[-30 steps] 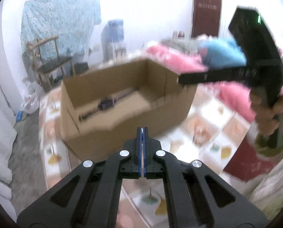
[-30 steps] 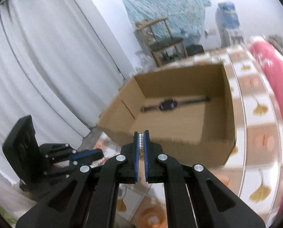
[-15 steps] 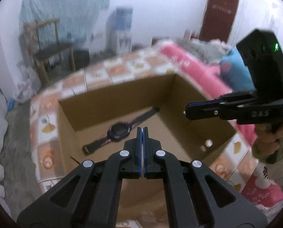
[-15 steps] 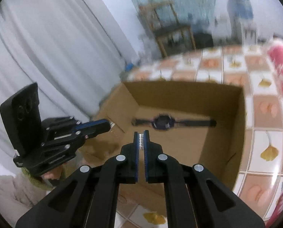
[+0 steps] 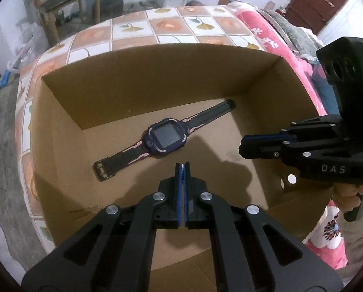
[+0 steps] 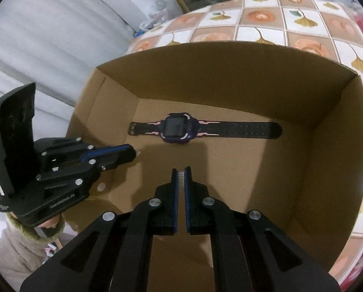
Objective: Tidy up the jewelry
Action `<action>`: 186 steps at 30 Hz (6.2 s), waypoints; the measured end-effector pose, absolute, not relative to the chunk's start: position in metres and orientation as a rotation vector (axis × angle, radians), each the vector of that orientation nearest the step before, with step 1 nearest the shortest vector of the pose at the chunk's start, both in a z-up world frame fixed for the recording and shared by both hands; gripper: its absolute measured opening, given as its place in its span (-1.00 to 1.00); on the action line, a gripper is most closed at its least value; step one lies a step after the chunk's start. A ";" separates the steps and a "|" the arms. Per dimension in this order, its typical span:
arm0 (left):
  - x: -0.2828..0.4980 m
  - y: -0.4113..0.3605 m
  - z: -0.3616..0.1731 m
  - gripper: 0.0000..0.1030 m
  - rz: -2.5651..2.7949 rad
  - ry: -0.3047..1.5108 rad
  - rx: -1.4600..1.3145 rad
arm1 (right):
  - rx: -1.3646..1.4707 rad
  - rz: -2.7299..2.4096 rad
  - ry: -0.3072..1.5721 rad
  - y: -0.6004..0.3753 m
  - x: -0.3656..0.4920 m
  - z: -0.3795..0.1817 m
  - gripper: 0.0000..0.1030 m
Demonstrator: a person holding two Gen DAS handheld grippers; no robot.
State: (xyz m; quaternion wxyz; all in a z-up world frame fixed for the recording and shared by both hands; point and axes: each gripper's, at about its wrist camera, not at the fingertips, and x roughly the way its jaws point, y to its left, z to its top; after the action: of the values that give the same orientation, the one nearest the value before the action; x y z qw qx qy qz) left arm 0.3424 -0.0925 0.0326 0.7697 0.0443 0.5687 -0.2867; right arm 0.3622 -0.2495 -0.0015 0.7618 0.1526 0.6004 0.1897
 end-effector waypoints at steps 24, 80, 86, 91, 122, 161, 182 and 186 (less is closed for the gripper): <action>0.250 -0.037 0.119 0.04 -0.569 0.840 0.060 | 0.363 0.382 0.838 -0.303 0.227 0.111 -0.29; 0.121 -0.047 0.001 0.28 -0.509 0.920 0.167 | 0.254 0.130 1.059 -0.211 0.162 -0.037 -0.29; 0.116 -0.048 -0.001 0.28 -0.520 0.918 0.167 | 0.171 0.062 1.055 -0.194 0.175 -0.048 -0.32; 0.114 -0.049 -0.004 0.28 -0.515 0.910 0.172 | 0.126 0.037 1.056 -0.187 0.176 -0.051 -0.49; 0.157 -0.041 -0.022 -0.73 -0.515 0.960 0.382 | 0.201 0.128 1.086 -0.197 0.155 -0.055 -0.84; 0.145 -0.026 -0.010 -0.70 -0.521 1.042 0.241 | 0.253 0.173 1.067 -0.215 0.146 -0.043 -0.46; 0.154 -0.043 -0.013 -0.70 -0.540 1.021 0.330 | 0.262 0.174 1.063 -0.214 0.149 -0.046 -0.46; 0.153 -0.044 -0.014 -0.72 -0.551 1.009 0.340 | 0.261 0.172 1.061 -0.214 0.149 -0.045 -0.46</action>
State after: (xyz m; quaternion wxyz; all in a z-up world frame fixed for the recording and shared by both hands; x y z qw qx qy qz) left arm 0.1532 -0.0444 -0.0143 0.8257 0.1598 0.4748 -0.2593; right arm 0.1486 -0.2142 -0.0451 0.8508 0.1241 0.5040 0.0819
